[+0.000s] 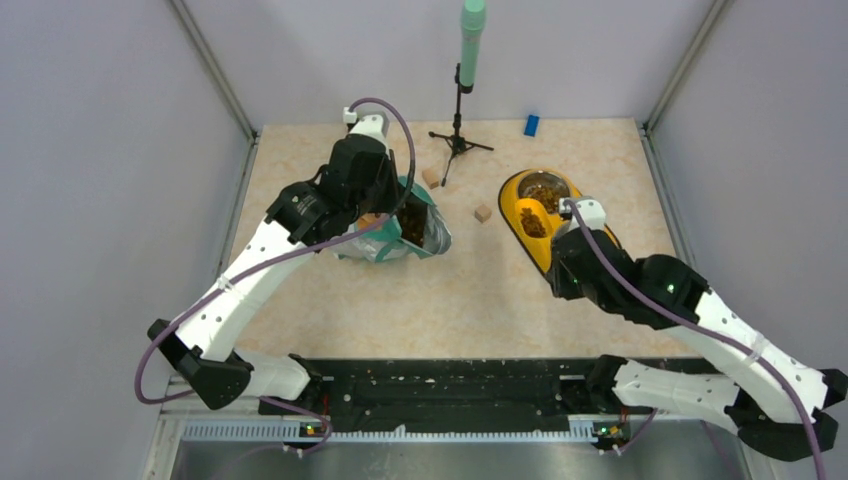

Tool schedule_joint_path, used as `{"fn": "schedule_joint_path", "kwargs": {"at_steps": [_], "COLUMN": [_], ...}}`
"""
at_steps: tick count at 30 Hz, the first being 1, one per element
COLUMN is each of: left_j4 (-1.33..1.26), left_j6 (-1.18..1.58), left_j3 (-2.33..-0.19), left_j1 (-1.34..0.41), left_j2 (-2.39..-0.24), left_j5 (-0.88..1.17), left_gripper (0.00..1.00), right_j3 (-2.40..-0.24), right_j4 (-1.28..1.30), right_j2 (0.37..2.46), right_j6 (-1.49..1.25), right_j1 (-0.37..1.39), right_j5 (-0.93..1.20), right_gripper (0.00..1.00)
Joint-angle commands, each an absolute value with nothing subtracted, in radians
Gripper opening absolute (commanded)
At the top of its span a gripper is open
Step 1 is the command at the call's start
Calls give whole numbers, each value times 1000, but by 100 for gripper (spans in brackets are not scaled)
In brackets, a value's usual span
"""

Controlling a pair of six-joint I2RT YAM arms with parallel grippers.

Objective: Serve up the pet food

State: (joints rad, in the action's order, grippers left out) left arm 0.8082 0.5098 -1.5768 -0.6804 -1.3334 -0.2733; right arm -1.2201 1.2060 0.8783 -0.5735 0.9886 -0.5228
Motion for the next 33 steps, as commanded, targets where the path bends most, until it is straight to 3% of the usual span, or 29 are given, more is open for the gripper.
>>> {"fn": "schedule_joint_path", "kwargs": {"at_steps": [1, 13, 33], "left_j4": [678, 655, 638], "left_j6": [507, 525, 531], "left_j3": [-1571, -1490, -1408], "left_j1": [-663, -663, -664], "left_j2": [-1326, -1251, -1170], "left_j5": [-309, -329, -337], "left_gripper": [0, 0, 0], "right_j3": [-1162, -1083, -1075], "right_j4": [1140, 1015, 1170], "right_j2": [828, 953, 1037], "right_j6": [-577, -367, -334], "right_j1": [835, 333, 136], "right_j5": [-480, -62, -41], "right_gripper": [0, 0, 0]}}
